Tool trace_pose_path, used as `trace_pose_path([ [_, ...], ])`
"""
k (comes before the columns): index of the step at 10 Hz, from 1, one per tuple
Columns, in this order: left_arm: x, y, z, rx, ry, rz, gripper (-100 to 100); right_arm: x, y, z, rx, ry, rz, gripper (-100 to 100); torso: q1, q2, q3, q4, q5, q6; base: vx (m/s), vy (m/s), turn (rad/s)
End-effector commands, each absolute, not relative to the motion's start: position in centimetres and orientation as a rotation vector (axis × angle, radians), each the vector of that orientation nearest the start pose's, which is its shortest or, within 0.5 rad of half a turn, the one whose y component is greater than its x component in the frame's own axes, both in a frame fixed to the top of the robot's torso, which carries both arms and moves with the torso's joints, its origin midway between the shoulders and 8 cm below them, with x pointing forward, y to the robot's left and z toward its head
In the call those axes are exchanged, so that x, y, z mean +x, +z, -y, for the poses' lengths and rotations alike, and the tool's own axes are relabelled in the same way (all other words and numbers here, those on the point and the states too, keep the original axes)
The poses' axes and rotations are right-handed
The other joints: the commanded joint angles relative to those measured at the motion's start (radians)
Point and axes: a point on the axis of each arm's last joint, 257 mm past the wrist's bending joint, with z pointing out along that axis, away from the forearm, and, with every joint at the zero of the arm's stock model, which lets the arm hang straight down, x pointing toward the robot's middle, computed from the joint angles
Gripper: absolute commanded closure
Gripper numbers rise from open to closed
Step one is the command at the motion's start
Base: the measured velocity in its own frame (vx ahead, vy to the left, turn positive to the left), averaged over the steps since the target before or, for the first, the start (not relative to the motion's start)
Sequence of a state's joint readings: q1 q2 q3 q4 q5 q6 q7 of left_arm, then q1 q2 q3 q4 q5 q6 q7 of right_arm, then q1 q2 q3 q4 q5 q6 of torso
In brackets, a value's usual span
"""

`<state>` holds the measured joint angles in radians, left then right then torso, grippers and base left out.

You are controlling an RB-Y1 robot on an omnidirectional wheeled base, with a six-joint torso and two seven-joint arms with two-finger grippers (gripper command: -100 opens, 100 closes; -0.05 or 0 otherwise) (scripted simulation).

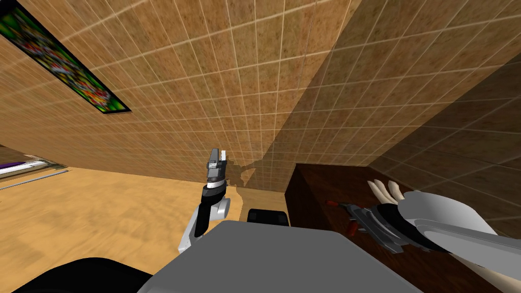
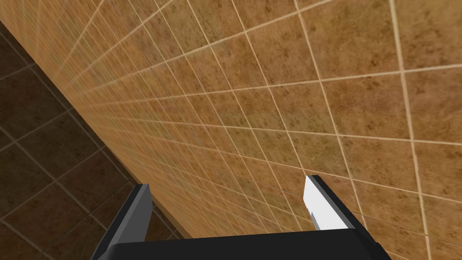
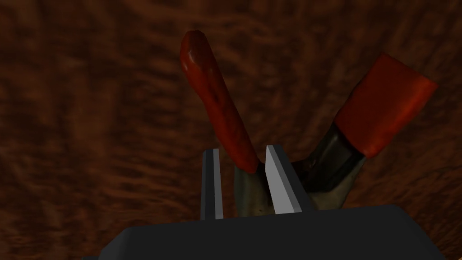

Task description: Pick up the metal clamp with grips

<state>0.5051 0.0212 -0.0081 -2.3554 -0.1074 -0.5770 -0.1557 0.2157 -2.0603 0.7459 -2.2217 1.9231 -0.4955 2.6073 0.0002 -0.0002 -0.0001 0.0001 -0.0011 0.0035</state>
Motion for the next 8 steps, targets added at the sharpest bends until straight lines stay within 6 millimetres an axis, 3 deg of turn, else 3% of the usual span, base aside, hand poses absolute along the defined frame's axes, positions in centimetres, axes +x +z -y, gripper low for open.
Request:
trace_pose_path([
  [1,31.6,6.7,-25.3,-0.402,-1.127,-0.615,0,17.1,-29.3,45.9,1.975,0.002,-2.306,100,0.000,0.000,0.000,0.000,0.000,0.000,0.000,0.000,0.000],
  [2,31.6,6.7,-25.3,-0.402,-1.127,-0.615,0,17.1,-29.3,45.9,1.975,0.003,-2.306,0,0.000,0.000,0.000,0.000,0.000,0.000,0.000,0.000,0.000],
  [3,31.6,6.7,-25.3,-0.402,-1.127,-0.615,0,17.3,-28.4,45.2,1.966,0.004,-2.315,100,0.000,0.000,0.000,0.000,0.000,0.000,0.009,-0.015,-0.119],
  [7,31.6,6.7,-25.3,-0.402,-1.127,-0.615,0,17.5,-27.4,44.7,1.953,0.004,-2.327,100,-0.001,0.000,0.000,0.000,0.000,0.001,0.011,-0.020,-0.051],
  [8,31.6,6.7,-25.3,-0.402,-1.127,-0.615,0,17.5,-27.4,44.6,1.953,0.004,-2.327,0,0.000,0.000,0.000,0.000,0.000,0.001,0.000,0.000,0.000],
])
